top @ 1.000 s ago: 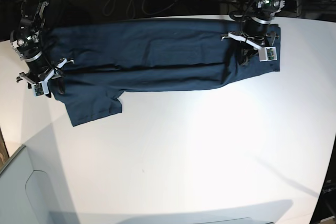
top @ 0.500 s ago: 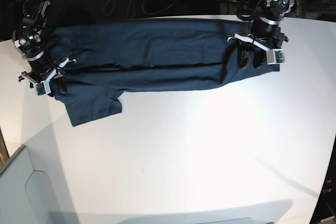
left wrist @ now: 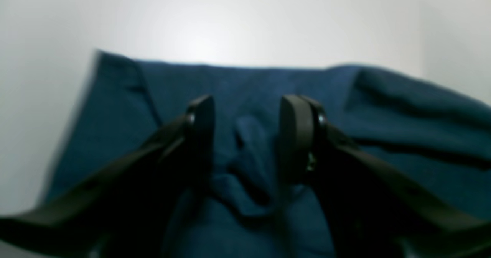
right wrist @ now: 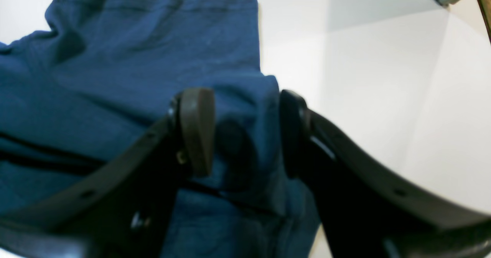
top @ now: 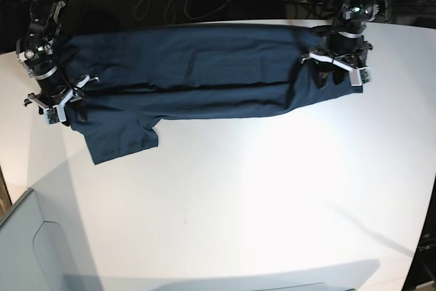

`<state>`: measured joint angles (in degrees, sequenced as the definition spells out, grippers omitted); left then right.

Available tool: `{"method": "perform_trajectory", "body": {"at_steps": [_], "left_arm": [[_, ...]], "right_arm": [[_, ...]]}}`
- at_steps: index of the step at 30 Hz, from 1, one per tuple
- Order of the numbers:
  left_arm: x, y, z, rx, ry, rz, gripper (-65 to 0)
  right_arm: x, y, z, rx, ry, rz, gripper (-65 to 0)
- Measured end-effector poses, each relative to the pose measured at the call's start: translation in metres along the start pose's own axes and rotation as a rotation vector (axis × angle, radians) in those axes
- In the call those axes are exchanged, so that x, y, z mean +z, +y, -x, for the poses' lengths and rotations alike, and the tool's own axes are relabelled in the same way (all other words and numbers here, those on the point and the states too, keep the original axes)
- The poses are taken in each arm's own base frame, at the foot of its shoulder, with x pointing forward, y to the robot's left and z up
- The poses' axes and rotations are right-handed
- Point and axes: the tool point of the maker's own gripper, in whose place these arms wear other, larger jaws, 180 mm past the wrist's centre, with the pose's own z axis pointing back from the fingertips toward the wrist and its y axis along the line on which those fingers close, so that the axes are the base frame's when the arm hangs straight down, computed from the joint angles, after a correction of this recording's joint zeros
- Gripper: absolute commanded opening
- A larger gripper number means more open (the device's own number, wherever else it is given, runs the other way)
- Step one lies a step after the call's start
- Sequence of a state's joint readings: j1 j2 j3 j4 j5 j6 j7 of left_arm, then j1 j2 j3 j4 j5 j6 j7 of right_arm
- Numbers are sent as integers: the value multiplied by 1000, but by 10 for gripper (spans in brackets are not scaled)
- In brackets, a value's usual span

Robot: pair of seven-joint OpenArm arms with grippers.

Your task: Fold the T-shirt properly

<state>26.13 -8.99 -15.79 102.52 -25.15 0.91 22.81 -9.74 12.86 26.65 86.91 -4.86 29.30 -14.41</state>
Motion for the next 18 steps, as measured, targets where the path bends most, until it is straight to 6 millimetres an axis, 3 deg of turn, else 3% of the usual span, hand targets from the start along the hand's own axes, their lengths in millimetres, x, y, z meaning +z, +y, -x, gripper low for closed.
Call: {"method": "perform_trajectory", "body": {"at_steps": [7, 13, 18], "left_arm": [[-6, -14, 19, 4, 45, 38, -395], [-6, -14, 19, 4, 45, 39, -554], [-5, -14, 17, 2, 40, 38, -636]], "right_arm": [[0, 0, 0, 0, 0, -1, -390], [0, 0, 0, 0, 0, 0, -390], [0, 0, 0, 0, 0, 0, -390]]}}
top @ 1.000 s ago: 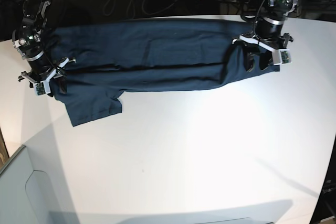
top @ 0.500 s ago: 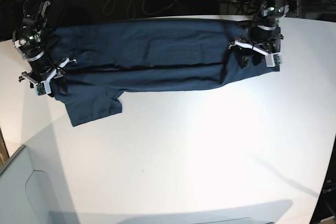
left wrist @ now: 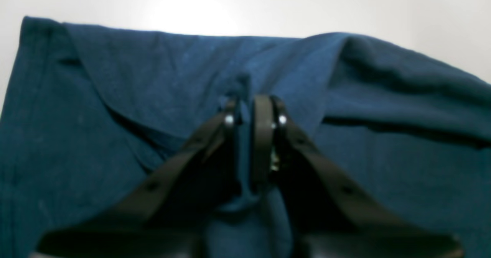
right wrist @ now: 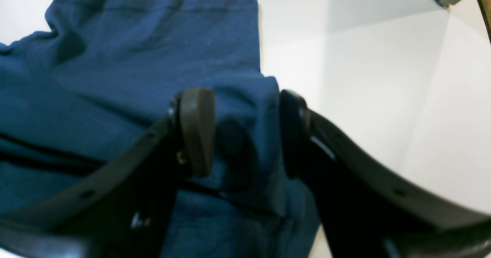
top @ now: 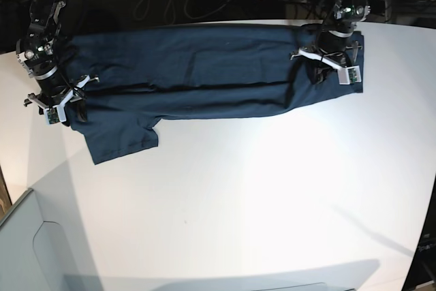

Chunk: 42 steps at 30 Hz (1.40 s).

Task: Fold the T-shirt properly
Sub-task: 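Grasp the strip end with the left gripper, lower the right gripper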

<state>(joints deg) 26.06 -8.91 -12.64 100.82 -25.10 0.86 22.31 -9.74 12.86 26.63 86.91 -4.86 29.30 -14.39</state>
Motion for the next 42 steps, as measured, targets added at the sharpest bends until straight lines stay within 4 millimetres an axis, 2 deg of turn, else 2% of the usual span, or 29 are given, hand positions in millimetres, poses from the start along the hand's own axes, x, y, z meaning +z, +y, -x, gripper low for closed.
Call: {"method": "perform_trajectory", "body": {"at_steps": [3, 11, 16, 21, 24, 27, 29, 36, 42], "left_arm": [[1, 0, -3, -7, -5, 1, -650], [17, 13, -35, -17, -94, -41, -650], [24, 34, -52, -58, -139, -111, -650], [20, 38, -62, -149, -152, -153, -650], [17, 34, -72, -158, -179, -145, -650], [17, 35, -73, -164, -181, -149, -650], [17, 35, -73, -164, -181, -149, -650], [3, 42, -78, -167, -181, -165, -650], [2, 43, -80, -187, -184, -184, -650]], "right_arm": [[0, 0, 0, 0, 1, 0, -390], [-1, -1, -2, 1, -5, 2, -390], [-1, -1, -2, 1, -4, 2, -390], [-1, -1, -3, 1, -5, 2, -388], [3, -2, -17, 27, -33, 10, -388], [9, -2, -41, 61, -98, 19, -385], [10, -1, -49, 71, -118, 20, -384], [4, 0, -56, 62, -122, 24, -384], [-14, -8, -55, 40, 15, 41, -384]]}}
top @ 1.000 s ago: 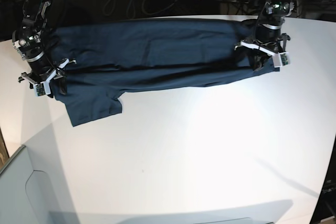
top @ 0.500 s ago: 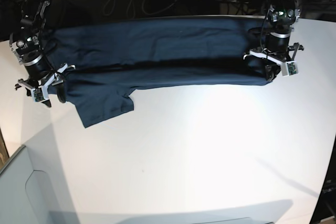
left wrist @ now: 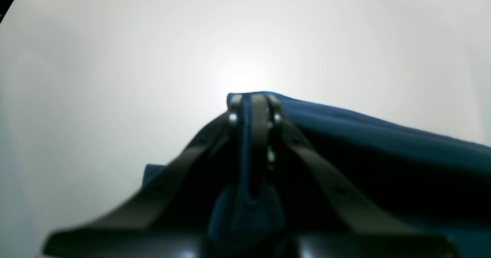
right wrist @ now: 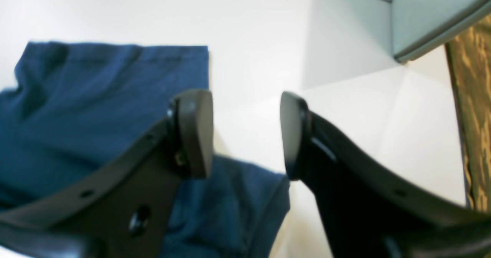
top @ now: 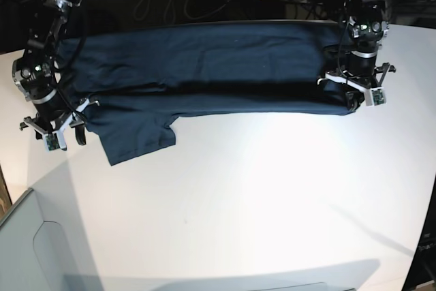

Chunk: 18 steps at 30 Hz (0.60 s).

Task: Fold the T-shirt properly
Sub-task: 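Grasp the strip end with the left gripper, lower the right gripper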

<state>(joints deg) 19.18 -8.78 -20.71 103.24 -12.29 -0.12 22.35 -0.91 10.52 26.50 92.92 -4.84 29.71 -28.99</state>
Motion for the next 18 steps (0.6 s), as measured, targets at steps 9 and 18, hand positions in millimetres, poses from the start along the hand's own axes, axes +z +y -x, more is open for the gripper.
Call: {"method": "perform_trajectory", "body": {"at_steps": [9, 18], "left_arm": [[1, -1, 0, 2, 0, 1, -650], [1, 0, 1, -3, 1, 1, -650]], "right_arm": [[-19, 29, 1, 56, 119, -89, -293], [-44, 49, 16, 48, 182, -165, -172]]}}
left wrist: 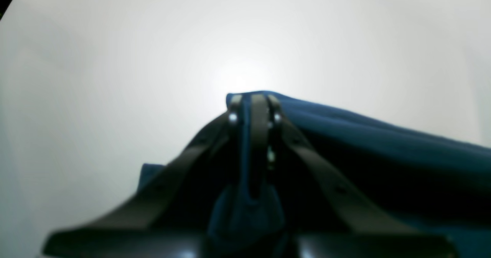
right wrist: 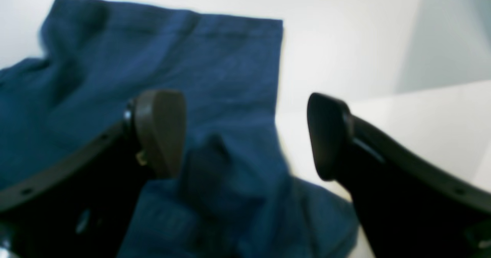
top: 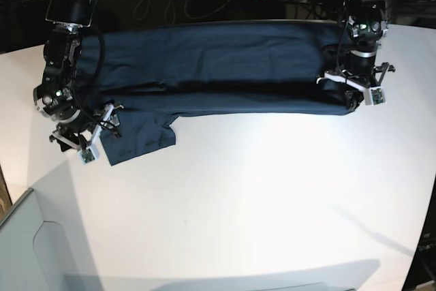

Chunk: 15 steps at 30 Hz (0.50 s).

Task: Fold the T-shirt properly
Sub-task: 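Grasp the strip end with the left gripper, lower the right gripper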

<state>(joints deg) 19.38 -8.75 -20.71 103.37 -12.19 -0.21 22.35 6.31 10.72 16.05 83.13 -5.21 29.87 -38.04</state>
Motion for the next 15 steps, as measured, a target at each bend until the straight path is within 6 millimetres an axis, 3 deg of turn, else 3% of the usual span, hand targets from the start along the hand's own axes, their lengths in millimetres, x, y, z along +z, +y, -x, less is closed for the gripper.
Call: {"method": "perform_trajectory", "body": {"at_steps": [3, 6, 12, 15], "left_arm": [[0, 0, 1, 1, 2, -1, -650], [0, 0, 1, 1, 2, -1, -650], [0, 0, 1, 2, 2, -1, -650], [0, 0, 1, 1, 2, -1, -650]], "right_arm": [[-7, -8, -1, -18, 0, -7, -172], [-7, -15, 15, -13, 51, 4, -172], [-6, -13, 22, -15, 62, -1, -173], [-5, -7, 37, -22, 93, -16, -195]]}}
